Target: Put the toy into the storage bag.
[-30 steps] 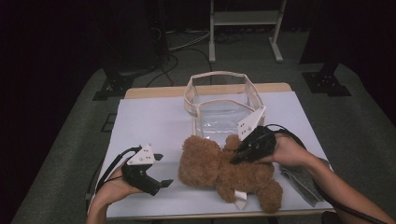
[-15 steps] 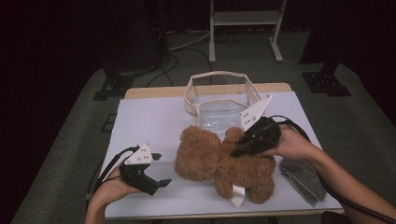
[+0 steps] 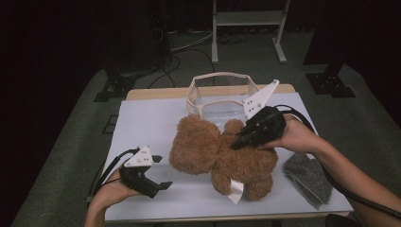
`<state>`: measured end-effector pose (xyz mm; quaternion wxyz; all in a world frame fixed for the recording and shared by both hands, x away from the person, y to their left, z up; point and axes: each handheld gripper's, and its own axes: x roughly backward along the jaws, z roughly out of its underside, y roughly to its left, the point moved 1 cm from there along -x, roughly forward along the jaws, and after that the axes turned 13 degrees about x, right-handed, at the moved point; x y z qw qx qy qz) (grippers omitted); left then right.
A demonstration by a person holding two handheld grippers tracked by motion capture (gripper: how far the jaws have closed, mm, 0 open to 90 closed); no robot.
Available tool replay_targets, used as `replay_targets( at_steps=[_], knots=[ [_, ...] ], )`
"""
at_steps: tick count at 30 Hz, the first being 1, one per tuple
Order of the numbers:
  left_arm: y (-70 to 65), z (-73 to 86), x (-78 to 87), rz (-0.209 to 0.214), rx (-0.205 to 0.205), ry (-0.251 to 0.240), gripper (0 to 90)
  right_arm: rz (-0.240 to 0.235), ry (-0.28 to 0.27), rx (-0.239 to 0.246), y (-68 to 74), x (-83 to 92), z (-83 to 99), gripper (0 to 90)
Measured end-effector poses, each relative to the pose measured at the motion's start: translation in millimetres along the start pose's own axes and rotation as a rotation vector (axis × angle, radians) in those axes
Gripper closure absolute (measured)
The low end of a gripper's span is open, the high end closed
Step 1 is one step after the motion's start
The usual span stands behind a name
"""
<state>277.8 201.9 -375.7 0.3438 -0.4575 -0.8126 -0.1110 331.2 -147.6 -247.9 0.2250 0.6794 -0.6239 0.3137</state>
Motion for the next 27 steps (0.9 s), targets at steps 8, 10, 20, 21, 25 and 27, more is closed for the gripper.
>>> replay_targets(
  at_steps=[8, 10, 20, 21, 25, 27],
  knots=[
    [1.7, 1.2, 0.6, 0.002, 0.009, 0.003, 8.8, 0.0, 0.002, 0.012, -7.9, 11.2, -17.8, 82.1],
    [2.4, 1.6, 1.3, 0.001, 0.011, 0.001, 8.8, 0.002, -0.002, 0.015, -11.3, 16.3, -24.2, 82.1],
    [7.5, 3.6, 3.1, 0.0, 0.025, -0.006, 8.8, 0.031, -0.025, 0.036, -41.4, 49.5, -69.7, 82.1],
    [7.9, 3.7, 3.7, -0.005, 0.023, -0.002, 8.8, 0.034, -0.031, 0.038, -45.9, 52.6, -75.0, 82.1],
    [8.9, 4.4, 4.5, -0.004, 0.03, -0.006, 8.8, 0.042, -0.02, 0.061, -62.7, 62.1, -97.1, 82.1],
    [8.9, 4.7, 4.6, -0.002, 0.03, -0.007, 8.8, 0.039, -0.021, 0.06, -72.4, 65.4, -105.0, 82.0]
  ],
)
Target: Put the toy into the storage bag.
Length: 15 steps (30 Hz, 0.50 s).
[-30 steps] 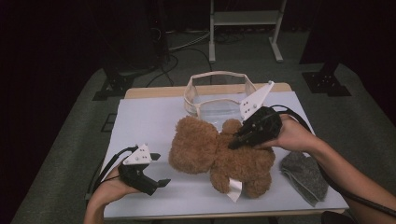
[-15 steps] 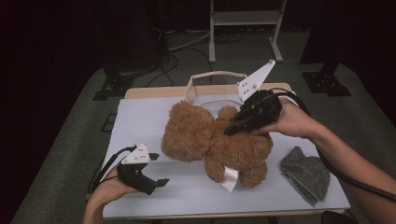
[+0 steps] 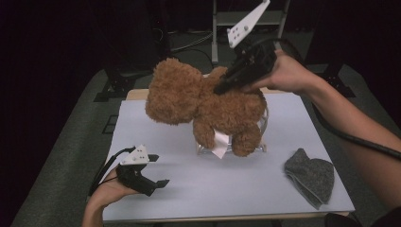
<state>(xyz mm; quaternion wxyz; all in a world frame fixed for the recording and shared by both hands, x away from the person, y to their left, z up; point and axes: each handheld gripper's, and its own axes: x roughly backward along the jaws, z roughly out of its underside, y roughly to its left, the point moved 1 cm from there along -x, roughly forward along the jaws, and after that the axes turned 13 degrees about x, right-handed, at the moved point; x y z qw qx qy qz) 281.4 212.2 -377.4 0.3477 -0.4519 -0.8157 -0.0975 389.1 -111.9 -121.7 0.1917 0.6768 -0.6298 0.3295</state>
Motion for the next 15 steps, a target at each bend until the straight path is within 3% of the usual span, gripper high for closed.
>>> replay_targets(
  at_steps=[5, 15],
  knots=[
    [0.0, 0.3, 1.2, -0.001, 0.0, -0.003, 8.8, -0.009, 0.005, -0.006, -27.0, 2.4, -8.2, 82.1],
    [-0.2, 0.1, -0.5, 0.005, 0.005, 0.001, 8.7, 0.035, 0.05, -0.022, -84.1, 15.4, -23.3, 82.1]
  ],
)
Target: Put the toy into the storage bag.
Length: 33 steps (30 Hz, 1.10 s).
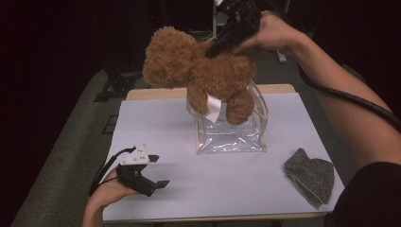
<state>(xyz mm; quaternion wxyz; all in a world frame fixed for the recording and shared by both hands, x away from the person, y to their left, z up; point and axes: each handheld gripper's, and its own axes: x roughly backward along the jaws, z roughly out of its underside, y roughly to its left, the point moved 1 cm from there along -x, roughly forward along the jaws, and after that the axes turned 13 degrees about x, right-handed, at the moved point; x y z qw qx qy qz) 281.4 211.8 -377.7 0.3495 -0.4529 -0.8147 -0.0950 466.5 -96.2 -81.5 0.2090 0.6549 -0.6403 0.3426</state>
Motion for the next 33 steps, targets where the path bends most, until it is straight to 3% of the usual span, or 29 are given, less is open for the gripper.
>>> replay_targets(
  at_steps=[9, 16, 21, 24, 28, 33],
  knots=[
    [1.6, 1.6, -1.8, -0.003, 0.007, 0.012, 8.1, 0.072, 0.022, -0.042, -47.8, 11.6, -0.1, 82.0],
    [1.5, 1.9, -2.0, -0.003, 0.003, 0.016, 8.1, 0.099, 0.015, -0.089, -78.3, -2.0, 15.1, 82.1],
    [3.0, 2.9, -1.2, -0.003, 0.006, 0.019, 8.1, 0.101, 0.017, -0.114, -92.2, -15.0, 22.4, 82.1],
    [4.3, 3.8, -1.9, -0.002, 0.013, 0.017, 8.1, 0.096, 0.007, -0.117, -91.9, -26.8, 26.0, 82.0],
    [2.0, 3.4, -3.5, 0.006, 0.003, 0.027, 8.1, 0.055, 0.012, -0.12, -85.5, -46.8, 32.1, 82.0],
    [-1.2, 2.0, -3.7, 0.009, -0.006, 0.023, 8.1, 0.027, 0.0, -0.121, -68.7, -62.4, 37.9, 82.0]
  ],
)
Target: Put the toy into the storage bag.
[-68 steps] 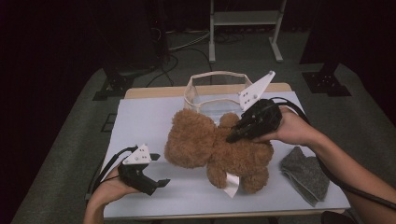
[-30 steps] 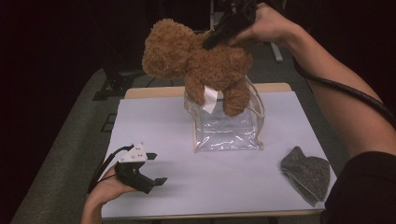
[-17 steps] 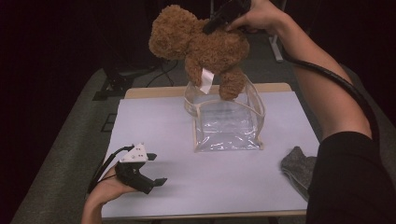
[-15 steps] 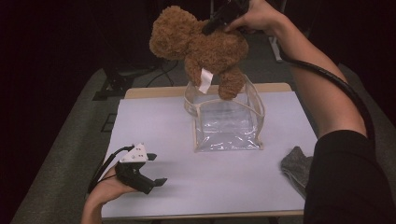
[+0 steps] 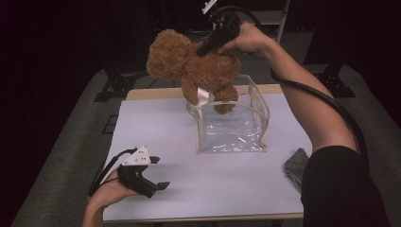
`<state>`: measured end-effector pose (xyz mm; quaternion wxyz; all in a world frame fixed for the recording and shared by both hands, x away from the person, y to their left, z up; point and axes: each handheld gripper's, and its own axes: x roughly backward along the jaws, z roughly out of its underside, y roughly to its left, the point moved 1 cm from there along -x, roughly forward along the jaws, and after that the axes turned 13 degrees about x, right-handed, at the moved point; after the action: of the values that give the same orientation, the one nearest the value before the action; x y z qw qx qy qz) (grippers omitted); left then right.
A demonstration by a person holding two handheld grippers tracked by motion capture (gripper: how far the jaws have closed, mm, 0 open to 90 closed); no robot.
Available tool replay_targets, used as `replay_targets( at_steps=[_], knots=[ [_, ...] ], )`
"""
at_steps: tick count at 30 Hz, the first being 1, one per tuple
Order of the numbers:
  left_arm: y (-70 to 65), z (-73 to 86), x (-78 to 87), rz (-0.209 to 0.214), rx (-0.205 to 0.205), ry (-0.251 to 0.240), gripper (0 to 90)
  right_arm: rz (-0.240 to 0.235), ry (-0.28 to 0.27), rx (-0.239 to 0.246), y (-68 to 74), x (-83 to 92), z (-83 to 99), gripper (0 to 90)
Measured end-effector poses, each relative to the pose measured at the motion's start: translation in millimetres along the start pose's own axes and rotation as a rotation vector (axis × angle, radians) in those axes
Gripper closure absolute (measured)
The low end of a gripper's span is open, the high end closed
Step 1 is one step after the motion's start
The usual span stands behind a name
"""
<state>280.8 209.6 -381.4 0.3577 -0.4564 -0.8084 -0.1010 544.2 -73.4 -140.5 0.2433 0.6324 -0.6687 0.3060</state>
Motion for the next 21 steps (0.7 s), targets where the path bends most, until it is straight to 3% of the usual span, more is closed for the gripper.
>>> replay_targets(
  at_steps=[9, 21],
  knots=[
    [-4.4, -1.5, -2.3, 0.008, -0.015, 0.005, 8.1, -0.016, -0.056, -0.039, 26.9, -1.5, 19.0, 82.0],
    [-5.1, -2.9, -5.8, 0.014, -0.026, 0.024, 8.1, 0.011, -0.08, -0.117, 24.4, 3.3, 69.1, 82.6]
  ],
)
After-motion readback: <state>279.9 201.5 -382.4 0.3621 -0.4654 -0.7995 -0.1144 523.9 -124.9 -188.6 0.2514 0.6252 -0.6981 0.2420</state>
